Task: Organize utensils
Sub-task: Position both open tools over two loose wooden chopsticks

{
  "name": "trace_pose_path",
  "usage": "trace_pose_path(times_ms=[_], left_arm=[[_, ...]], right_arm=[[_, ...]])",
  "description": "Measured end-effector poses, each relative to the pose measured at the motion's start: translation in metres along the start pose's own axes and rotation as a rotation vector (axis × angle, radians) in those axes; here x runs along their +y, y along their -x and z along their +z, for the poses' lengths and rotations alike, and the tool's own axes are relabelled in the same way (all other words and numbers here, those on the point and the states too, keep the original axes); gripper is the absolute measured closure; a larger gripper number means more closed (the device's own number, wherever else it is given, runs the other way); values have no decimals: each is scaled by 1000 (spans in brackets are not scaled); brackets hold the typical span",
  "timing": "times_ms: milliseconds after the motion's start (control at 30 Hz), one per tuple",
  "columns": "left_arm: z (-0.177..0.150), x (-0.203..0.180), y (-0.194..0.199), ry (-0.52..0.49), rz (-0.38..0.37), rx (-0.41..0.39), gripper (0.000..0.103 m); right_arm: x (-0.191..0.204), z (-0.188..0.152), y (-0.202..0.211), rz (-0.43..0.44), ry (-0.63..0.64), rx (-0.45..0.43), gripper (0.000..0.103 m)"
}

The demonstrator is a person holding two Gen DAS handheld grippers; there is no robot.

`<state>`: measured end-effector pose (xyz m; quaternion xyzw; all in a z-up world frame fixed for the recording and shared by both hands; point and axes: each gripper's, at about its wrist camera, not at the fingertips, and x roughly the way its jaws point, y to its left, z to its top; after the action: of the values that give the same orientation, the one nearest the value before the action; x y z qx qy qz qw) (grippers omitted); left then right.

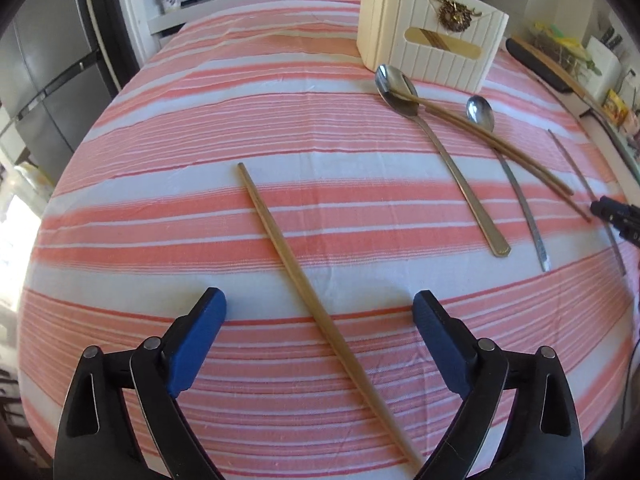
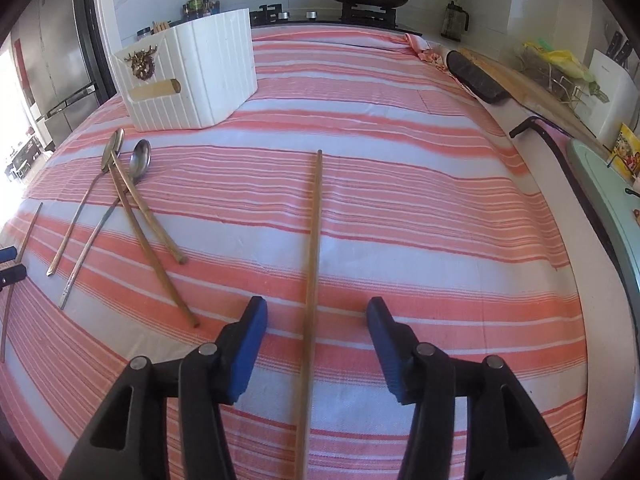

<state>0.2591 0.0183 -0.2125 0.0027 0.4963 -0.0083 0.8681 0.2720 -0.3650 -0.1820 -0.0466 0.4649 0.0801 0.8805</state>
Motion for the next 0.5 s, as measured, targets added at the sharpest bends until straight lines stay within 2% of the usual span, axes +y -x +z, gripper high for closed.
trace_pose_path(times_ms=[133, 500], left_arm=[[-5, 5, 2, 12, 6, -9, 0], [2, 3, -3, 9, 15, 22, 0]], right_arm=[[1, -3, -1, -8, -13, -54, 44], [2, -3, -1, -11, -14, -57, 43]])
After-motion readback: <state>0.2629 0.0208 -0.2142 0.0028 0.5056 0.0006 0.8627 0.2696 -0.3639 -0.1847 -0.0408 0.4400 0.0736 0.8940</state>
